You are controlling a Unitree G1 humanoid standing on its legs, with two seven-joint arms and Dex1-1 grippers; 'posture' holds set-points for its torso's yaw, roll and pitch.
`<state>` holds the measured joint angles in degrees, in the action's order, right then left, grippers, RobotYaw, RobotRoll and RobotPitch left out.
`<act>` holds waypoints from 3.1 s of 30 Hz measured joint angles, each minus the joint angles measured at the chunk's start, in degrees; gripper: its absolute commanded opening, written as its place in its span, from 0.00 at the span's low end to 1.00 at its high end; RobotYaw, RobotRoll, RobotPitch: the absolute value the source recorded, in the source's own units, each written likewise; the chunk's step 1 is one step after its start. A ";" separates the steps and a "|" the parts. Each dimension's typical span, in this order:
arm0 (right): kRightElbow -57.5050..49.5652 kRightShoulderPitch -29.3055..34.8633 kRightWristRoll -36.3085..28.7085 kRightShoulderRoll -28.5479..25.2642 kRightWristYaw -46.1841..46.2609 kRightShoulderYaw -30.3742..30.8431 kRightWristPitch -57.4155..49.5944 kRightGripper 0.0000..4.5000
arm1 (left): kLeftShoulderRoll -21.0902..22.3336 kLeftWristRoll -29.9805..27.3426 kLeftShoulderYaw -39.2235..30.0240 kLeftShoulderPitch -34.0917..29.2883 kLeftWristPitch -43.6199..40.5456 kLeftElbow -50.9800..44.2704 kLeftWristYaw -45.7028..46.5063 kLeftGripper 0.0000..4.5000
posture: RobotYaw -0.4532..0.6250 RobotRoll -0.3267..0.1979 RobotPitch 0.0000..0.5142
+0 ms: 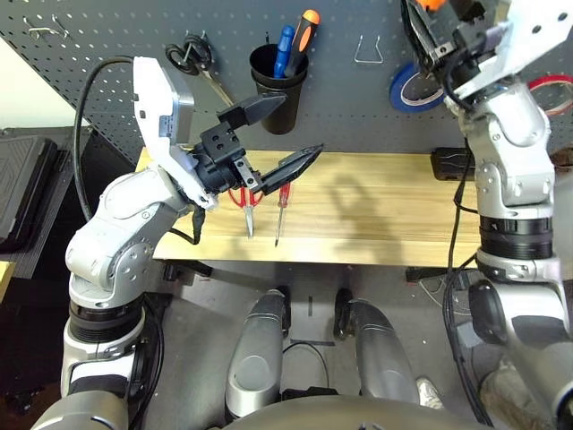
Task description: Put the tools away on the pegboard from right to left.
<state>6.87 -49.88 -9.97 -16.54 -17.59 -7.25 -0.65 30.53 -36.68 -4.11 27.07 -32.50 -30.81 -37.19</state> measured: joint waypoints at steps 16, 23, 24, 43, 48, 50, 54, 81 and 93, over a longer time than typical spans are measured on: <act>24.44 -7.58 2.37 4.59 1.23 1.48 10.09 0.52 | 0.02 0.85 0.77 0.04 0.22 -0.27 0.73 1.00 | 0.64 0.62 0.45; 27.40 -7.03 2.51 6.15 1.12 2.23 12.34 0.52 | 0.05 1.08 0.86 0.04 0.14 -0.30 1.23 1.00 | 0.64 0.62 0.46; 27.68 -6.95 2.55 6.25 1.12 2.25 12.40 0.52 | 0.06 1.10 0.87 0.04 0.11 -0.30 1.23 1.00 | 0.64 0.62 0.46; 7.61 8.54 3.19 3.92 -2.42 3.30 19.40 0.99 | 1.08 2.35 1.47 0.05 -0.13 -0.16 1.32 1.00 | 0.64 0.62 0.47; -3.04 19.51 2.29 0.30 -5.53 4.47 12.86 0.99 | 1.22 2.66 1.28 -0.88 -0.12 -0.20 1.88 1.00 | 0.65 0.62 0.48; -5.80 23.26 1.85 -2.09 -7.78 4.81 10.01 0.99 | 1.41 2.71 1.18 -1.60 -0.12 -0.24 2.08 1.00 | 0.64 0.62 0.48; -7.75 25.86 1.66 -4.50 -10.36 4.91 7.08 0.99 | 1.50 2.87 1.19 -1.94 -0.06 -0.24 2.12 1.00 | 0.64 0.62 0.47; -2.51 30.54 2.50 -12.90 -20.77 8.91 -1.45 0.99 | 1.66 4.86 1.90 -2.40 1.06 0.03 2.00 1.00 | 0.64 0.62 0.46; 0.73 37.50 2.30 -14.22 -19.16 6.58 -5.19 0.99 | 1.67 4.94 1.93 -2.38 1.06 0.09 2.03 1.00 | 0.64 0.62 0.46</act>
<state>7.60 -12.38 -7.67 -30.76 -36.75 -0.66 -5.84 32.21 -31.74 -2.19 24.68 -31.44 -30.71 -35.16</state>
